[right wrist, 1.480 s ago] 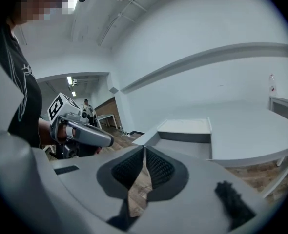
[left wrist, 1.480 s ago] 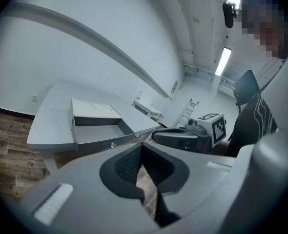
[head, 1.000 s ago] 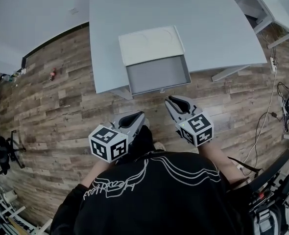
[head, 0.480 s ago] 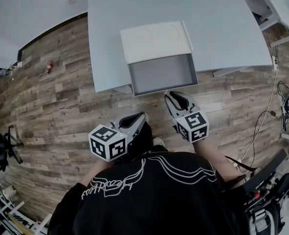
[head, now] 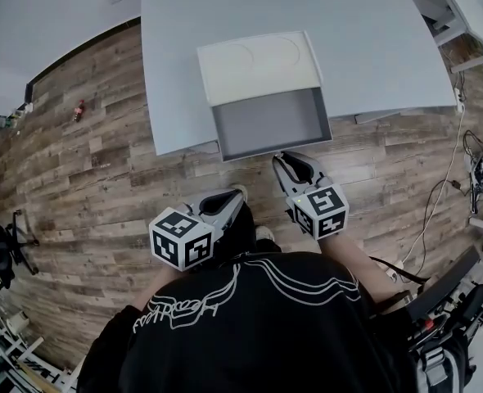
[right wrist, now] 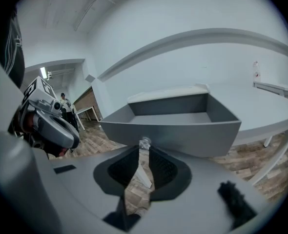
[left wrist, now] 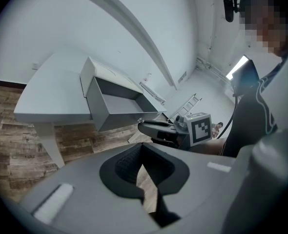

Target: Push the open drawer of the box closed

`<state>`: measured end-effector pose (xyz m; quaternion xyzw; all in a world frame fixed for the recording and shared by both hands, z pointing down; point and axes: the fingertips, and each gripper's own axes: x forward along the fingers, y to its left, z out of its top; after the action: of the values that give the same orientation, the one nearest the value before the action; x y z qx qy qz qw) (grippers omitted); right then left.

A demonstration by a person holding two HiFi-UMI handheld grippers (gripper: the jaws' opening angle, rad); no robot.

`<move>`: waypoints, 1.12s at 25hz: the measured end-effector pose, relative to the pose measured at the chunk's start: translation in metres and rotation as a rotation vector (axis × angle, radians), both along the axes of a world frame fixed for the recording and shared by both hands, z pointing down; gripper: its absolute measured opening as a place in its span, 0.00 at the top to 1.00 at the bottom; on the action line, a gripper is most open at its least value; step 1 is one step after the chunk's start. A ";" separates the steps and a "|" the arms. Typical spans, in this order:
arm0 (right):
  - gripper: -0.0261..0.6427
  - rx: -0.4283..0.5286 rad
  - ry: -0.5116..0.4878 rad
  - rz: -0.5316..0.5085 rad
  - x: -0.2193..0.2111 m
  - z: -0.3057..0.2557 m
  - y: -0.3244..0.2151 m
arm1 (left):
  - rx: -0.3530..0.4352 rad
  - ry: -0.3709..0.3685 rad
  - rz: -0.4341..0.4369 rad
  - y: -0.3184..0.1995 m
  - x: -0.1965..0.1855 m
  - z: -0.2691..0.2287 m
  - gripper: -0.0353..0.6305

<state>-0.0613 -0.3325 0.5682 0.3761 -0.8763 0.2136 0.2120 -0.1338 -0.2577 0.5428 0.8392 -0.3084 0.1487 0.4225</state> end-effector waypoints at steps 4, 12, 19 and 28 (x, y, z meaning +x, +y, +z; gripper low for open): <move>0.86 0.001 -0.020 0.018 0.003 -0.006 -0.002 | 0.010 0.007 0.000 -0.005 0.004 -0.003 0.94; 0.86 -0.011 -0.005 0.053 0.004 -0.008 -0.026 | 0.030 0.019 -0.006 -0.018 0.002 -0.009 0.94; 0.86 -0.044 0.025 0.084 -0.007 -0.006 -0.062 | 0.025 0.046 -0.031 -0.028 -0.008 -0.010 0.94; 0.86 -0.081 0.060 0.094 -0.015 -0.005 -0.098 | 0.027 0.072 -0.066 -0.045 -0.020 -0.012 0.94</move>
<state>-0.0765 -0.4305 0.5632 0.4144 -0.8415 0.2473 0.2431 -0.1540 -0.3031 0.5313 0.8391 -0.3223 0.1004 0.4266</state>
